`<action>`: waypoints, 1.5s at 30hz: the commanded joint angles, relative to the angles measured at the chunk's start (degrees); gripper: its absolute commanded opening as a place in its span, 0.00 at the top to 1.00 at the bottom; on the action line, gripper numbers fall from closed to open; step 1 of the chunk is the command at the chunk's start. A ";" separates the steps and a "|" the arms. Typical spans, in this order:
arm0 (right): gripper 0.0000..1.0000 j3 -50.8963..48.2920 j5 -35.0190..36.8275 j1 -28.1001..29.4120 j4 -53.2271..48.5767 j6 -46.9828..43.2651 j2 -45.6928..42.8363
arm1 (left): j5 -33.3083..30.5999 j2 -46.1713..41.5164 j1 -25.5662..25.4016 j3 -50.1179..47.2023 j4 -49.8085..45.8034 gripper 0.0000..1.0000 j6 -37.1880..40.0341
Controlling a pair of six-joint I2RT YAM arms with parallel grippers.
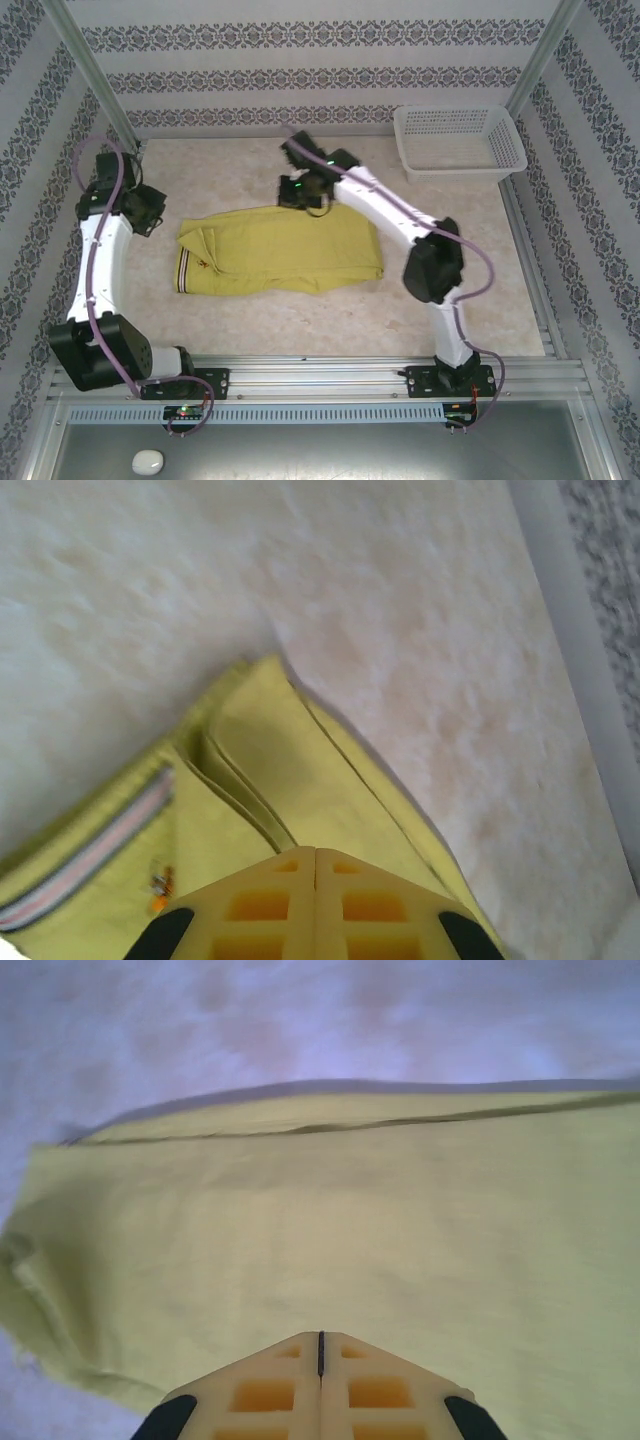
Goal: Roll up the long pants
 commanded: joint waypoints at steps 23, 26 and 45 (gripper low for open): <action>1.00 -32.23 -1.15 -5.92 8.39 -10.62 2.27 | -24.68 24.97 -22.87 -0.32 -11.09 1.00 -5.54; 1.00 -34.89 -0.71 -5.90 9.10 -10.91 1.18 | -28.47 22.10 -22.60 -2.66 -14.70 1.00 -5.42; 1.00 -43.42 -5.31 6.06 13.00 -5.59 -2.67 | -28.19 33.70 -23.74 2.14 -7.12 1.00 -5.82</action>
